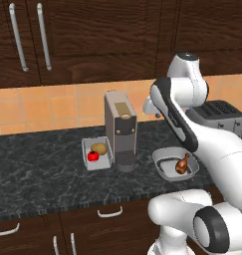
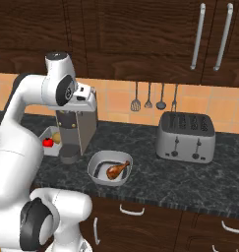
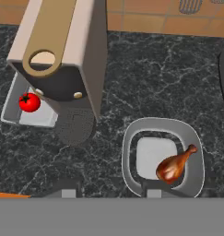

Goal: Take the meat container that has the chicken drumstick and place it on the second highest rack of the freezer. Then take the vegetable container that has the tomato and potato and place it on the highest rack of the freezer.

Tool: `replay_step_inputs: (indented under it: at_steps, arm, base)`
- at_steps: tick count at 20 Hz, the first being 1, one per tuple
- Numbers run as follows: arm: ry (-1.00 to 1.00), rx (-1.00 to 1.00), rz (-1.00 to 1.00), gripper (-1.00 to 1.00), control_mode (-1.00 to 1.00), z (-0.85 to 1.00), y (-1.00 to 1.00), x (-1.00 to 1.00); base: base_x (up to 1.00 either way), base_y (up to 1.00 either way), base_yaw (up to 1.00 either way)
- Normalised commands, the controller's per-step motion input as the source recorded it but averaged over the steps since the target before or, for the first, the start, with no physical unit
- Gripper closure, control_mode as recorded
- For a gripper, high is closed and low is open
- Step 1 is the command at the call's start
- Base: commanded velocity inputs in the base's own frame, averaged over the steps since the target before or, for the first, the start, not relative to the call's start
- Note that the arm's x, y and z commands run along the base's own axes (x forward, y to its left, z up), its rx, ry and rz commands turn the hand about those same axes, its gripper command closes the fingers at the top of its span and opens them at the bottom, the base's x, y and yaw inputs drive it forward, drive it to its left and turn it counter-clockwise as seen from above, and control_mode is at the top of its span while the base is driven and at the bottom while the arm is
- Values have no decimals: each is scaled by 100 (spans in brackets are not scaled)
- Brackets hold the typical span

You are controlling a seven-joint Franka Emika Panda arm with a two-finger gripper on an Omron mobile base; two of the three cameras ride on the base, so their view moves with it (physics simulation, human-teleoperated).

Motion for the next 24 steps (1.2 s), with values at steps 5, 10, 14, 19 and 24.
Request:
replay_step_inputs:
  at_steps: [5,10,14,19,24]
  arm:
    - [-3,0,-8,-100,-100,-26,0,-50]
    - [-1,4,-55,-100,-100,-81,-8,-77]
    - [0,16,-56,-100,-100,-82,-53,-66]
    - [11,33,-45,-100,-100,-62,-91,-34]
    - [12,31,-34,-100,-100,-56,-70,-1]
  base:
    - [0,0,0]
    - [0,0,0]
    - [0,0,0]
    - [0,0,0]
    - [0,0,0]
